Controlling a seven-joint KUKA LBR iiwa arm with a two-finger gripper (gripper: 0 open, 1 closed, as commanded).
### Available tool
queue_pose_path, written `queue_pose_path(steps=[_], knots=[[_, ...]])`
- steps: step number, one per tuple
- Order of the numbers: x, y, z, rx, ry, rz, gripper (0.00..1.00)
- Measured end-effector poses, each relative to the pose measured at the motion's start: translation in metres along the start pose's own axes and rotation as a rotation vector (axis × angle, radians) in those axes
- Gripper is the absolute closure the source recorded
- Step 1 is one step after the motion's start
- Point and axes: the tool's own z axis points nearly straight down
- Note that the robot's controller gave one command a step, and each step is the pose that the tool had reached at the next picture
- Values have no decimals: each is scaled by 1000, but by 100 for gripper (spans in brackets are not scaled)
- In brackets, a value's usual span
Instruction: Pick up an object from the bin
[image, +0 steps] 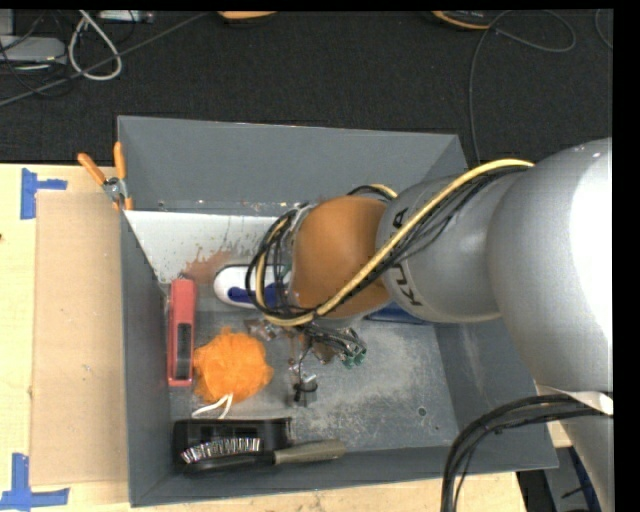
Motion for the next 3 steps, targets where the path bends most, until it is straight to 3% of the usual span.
queue_pose_path(steps=[1, 2, 3], knots=[[0, 0, 0, 0, 0, 1, 0], [-38, 70, 0, 0, 1, -13, 100], [-38, 70, 0, 0, 1, -12, 100]])
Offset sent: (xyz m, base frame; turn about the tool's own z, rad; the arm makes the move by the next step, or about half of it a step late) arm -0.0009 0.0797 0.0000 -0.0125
